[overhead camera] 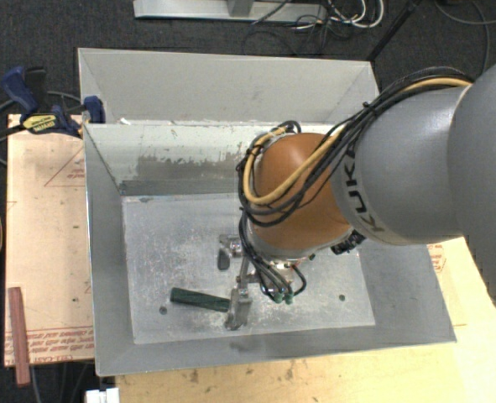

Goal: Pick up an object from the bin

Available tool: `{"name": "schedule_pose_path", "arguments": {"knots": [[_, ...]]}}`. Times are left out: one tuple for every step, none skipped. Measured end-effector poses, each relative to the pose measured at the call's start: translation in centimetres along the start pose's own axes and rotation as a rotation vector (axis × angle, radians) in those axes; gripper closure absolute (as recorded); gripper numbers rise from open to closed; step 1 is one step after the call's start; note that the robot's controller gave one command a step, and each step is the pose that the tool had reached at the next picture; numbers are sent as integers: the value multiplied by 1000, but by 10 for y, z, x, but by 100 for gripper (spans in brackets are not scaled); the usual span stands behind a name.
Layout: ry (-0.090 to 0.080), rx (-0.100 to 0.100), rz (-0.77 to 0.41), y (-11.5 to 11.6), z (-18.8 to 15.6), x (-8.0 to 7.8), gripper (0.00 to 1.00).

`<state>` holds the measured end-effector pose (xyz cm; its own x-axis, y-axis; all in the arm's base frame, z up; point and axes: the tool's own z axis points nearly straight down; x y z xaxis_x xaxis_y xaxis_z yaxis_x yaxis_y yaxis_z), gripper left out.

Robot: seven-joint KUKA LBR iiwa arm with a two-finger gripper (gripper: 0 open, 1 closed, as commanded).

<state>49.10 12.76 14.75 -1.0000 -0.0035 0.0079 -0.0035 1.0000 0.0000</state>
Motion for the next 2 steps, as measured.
{"name": "schedule_pose_path", "arguments": {"knots": [[-3, -1, 190, 3, 80, -17, 0], [-9, -3, 192, 4, 77, -18, 100]]}}
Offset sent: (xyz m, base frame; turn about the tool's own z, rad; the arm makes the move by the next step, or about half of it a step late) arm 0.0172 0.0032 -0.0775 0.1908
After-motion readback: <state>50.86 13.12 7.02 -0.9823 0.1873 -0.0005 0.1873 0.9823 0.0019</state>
